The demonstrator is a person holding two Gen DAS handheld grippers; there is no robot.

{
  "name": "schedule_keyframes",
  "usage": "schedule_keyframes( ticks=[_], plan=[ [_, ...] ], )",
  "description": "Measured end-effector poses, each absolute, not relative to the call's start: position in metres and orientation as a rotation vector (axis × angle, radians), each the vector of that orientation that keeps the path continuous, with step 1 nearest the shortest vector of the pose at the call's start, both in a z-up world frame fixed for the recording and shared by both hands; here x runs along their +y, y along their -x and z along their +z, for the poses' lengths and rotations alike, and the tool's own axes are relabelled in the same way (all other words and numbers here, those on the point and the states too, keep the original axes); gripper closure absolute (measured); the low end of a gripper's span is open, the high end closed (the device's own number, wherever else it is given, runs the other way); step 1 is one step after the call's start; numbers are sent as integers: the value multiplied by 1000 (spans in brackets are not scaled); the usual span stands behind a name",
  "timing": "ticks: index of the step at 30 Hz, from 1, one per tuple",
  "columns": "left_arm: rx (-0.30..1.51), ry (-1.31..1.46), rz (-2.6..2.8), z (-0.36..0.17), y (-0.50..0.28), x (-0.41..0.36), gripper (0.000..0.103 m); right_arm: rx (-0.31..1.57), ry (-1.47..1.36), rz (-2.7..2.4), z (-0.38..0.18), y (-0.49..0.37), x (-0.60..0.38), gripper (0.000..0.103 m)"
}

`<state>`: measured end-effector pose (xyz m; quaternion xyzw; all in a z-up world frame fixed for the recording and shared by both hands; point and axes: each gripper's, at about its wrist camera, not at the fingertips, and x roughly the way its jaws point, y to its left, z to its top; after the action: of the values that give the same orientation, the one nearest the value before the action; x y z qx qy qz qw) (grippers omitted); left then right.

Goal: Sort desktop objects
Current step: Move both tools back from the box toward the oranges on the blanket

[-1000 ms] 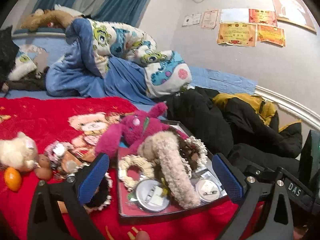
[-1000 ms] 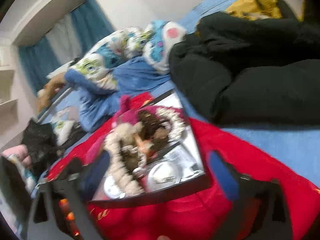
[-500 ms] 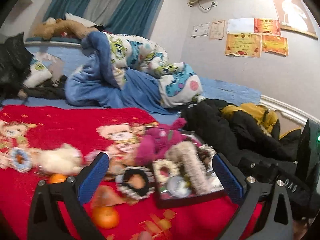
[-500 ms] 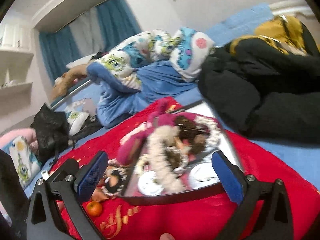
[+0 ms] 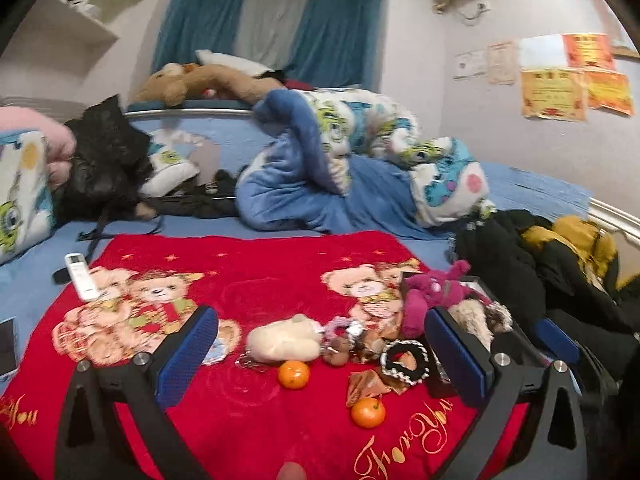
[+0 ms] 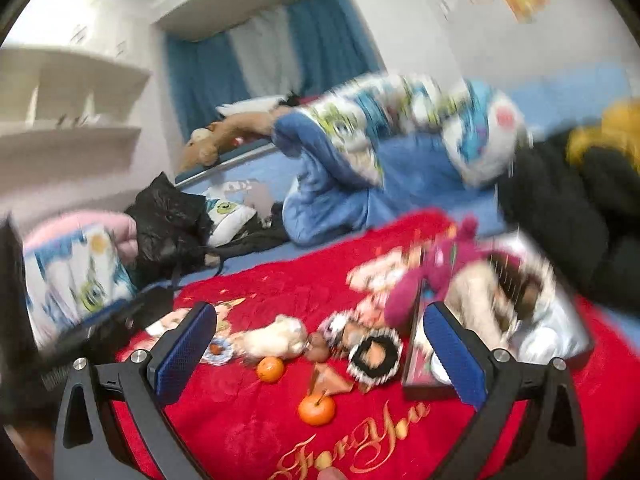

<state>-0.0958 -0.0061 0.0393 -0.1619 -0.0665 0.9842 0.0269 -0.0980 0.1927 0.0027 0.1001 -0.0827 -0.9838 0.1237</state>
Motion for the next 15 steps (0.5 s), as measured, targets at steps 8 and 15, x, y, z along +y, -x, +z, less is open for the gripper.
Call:
schedule_keyframes(
  ticks=[8,15],
  plan=[
    [-122,522,3139,17,111,-5,0,-175,-376,-2817,-15,109,188,0],
    [-77,691,3082,-36,163,-10,0,-373,-573,-2703,-49,139,205,0]
  ],
)
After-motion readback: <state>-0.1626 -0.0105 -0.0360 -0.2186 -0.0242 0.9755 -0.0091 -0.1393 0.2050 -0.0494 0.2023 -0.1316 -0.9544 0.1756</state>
